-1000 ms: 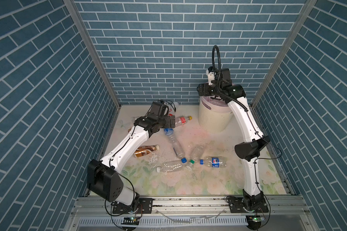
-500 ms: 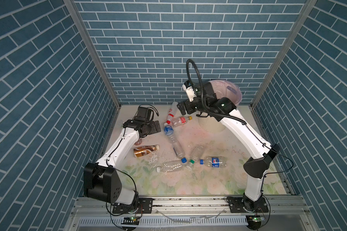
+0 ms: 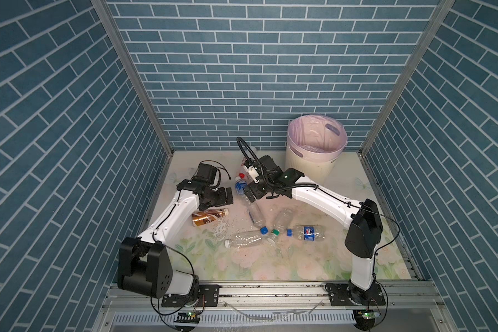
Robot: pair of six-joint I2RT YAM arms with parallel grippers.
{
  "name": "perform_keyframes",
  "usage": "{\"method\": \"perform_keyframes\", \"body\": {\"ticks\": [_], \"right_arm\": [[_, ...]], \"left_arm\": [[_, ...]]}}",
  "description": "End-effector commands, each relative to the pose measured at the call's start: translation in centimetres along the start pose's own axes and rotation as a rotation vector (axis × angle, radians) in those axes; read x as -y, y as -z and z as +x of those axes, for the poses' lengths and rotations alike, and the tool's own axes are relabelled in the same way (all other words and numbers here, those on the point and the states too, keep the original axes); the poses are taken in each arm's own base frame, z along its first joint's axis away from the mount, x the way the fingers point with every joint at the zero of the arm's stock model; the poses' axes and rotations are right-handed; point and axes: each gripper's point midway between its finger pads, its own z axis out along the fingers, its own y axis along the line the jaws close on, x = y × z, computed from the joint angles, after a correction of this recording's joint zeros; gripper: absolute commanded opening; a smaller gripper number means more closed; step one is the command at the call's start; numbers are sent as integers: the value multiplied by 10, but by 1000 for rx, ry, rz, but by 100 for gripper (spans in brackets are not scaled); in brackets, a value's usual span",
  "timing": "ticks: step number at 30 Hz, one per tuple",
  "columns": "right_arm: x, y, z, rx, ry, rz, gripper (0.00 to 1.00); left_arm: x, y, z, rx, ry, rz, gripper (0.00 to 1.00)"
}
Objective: Throw the plastic bottles in the bin
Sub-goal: Pick up the plastic bottle from the top-center of the table.
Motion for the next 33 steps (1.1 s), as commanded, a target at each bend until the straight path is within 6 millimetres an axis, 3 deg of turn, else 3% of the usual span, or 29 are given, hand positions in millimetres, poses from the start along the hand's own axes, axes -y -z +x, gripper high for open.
{"method": "perform_keyframes", "body": {"ticks": [1, 8, 15, 22, 33], "right_arm": [[11, 26, -9, 69, -26, 37, 99], [37, 47, 10, 71, -85, 79, 99], [55, 77, 10, 128, -132, 99, 99], [68, 88, 12, 160, -180, 98, 99], [74, 80, 19, 166, -228, 80, 99]], "left_arm": [[22, -15, -13, -8, 13, 97, 99], [51, -41, -42, -4, 6, 138, 99], [68, -80, -50, -47, -20, 115, 99], [65, -109, -49, -82, -48, 52, 99], [48, -135, -44, -124, -103, -58, 97]]}}
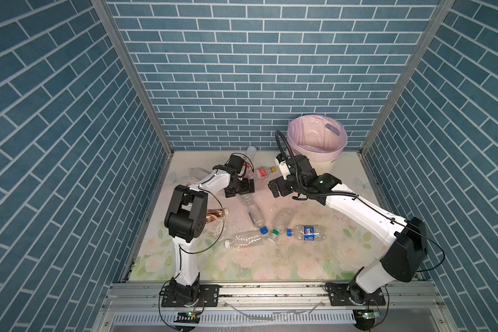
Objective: Throw the plastic bottles in the bin
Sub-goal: Pick up the plastic bottle from the top-center of the table.
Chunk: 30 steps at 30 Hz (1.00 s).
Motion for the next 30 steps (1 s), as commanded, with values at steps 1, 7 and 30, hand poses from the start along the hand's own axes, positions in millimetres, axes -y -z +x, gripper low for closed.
{"method": "perform_keyframes", "body": {"ticks": [1, 7, 30], "right_arm": [[0, 2, 0, 22, -47, -19, 99], [-1, -1, 3, 19, -66, -33, 99], [23, 49, -93, 236, -411, -187, 98]], "left_arm": [[-9, -3, 1, -15, -31, -60, 95], [-9, -7, 2, -22, -45, -59, 79], [90, 155, -48, 495, -360, 379, 61]]}}
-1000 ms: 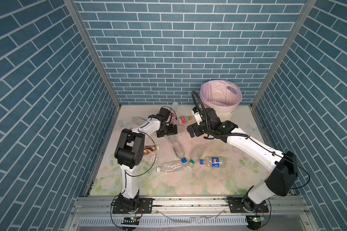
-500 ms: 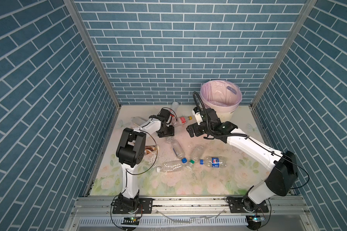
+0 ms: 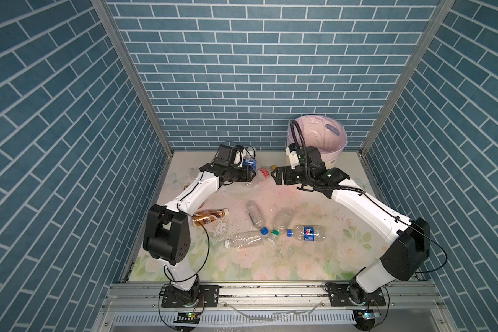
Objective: Throw the plastic bottles in the bin
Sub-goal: Pick up the plastic bottle from the top-center of the table, then throw the plastic bottle into the trash bin.
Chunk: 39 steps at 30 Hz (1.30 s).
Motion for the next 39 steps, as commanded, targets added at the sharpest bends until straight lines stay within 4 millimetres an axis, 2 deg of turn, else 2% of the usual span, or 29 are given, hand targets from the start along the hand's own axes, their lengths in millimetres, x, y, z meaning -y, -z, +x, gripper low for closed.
{"method": "perform_keyframes", "body": {"ticks": [1, 5, 9, 14, 19, 26, 30, 34, 37, 39], "right_arm": [[-21, 30, -53, 133, -119, -122, 98], [-32, 34, -78, 172, -136, -172, 96], [-42, 29, -94, 180, -151, -222, 90], [-52, 15, -102, 174, -167, -271, 78], [-56, 4, -103, 159, -173, -295, 65], [-61, -5, -103, 145, -174, -320, 50], [-61, -10, -101, 135, -183, -320, 29], [-62, -9, -101, 137, -182, -318, 13], [-60, -3, -104, 146, -170, -302, 1], [-58, 5, -107, 163, -145, -277, 0]], "left_arm": [[24, 15, -21, 128, -94, 99, 61], [43, 32, -28, 201, -136, 180, 61], [65, 42, -29, 232, -186, 238, 61], [92, 48, -26, 239, -251, 284, 61], [109, 55, -23, 245, -285, 315, 61], [122, 55, -17, 228, -320, 331, 61], [122, 56, -18, 236, -322, 319, 61], [120, 56, -18, 237, -322, 312, 62], [120, 57, -19, 239, -317, 306, 69], [119, 58, -21, 244, -314, 298, 76]]}}
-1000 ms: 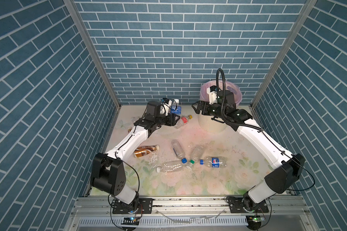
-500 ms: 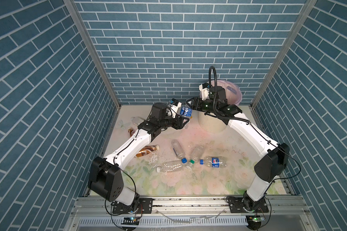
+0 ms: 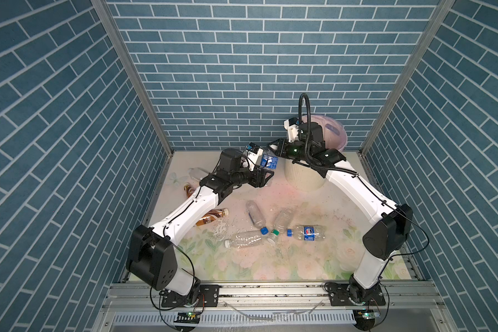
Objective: Throw the plastic bottles in the bin
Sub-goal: Throw the plastic bottle into the trash bin.
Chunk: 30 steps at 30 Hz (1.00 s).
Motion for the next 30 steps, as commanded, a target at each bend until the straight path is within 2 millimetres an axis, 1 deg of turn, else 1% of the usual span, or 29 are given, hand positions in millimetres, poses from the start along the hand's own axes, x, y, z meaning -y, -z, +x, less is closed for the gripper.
{"method": "perform_keyframes", "body": {"ticks": [1, 4, 10, 13, 16, 20, 21, 24, 26, 27, 28, 29, 30], "right_arm": [[-18, 21, -25, 69, 66, 9, 0], [-20, 38, -40, 114, 134, 61, 0], [-22, 80, -78, 228, 272, 193, 0], [-27, 113, -104, 326, 373, 287, 0], [-37, 159, -135, 476, 468, 388, 0], [-59, 239, -171, 743, 559, 501, 0], [-65, 260, -178, 811, 573, 530, 0], [-79, 315, -191, 995, 602, 591, 0], [-81, 339, -196, 1076, 605, 631, 0], [-79, 346, -200, 1101, 600, 651, 0], [-74, 348, -203, 1111, 592, 670, 0], [-67, 345, -207, 1105, 583, 685, 0], [-57, 338, -211, 1085, 573, 700, 0]], "left_arm": [[10, 13, -22, 57, -36, -2, 81], [11, 20, -29, 74, -45, -16, 99], [19, 38, -46, 127, -65, -28, 99], [24, 45, -54, 149, -73, -27, 99], [28, 53, -64, 170, -85, -27, 99], [32, 55, -71, 172, -100, -17, 99], [32, 55, -72, 174, -105, -17, 99], [31, 54, -72, 176, -112, -21, 99], [30, 51, -71, 173, -110, -20, 99], [30, 50, -70, 172, -111, -19, 99], [28, 48, -68, 165, -108, -18, 99], [27, 46, -66, 161, -106, -20, 99], [27, 45, -65, 157, -104, -19, 99]]}}
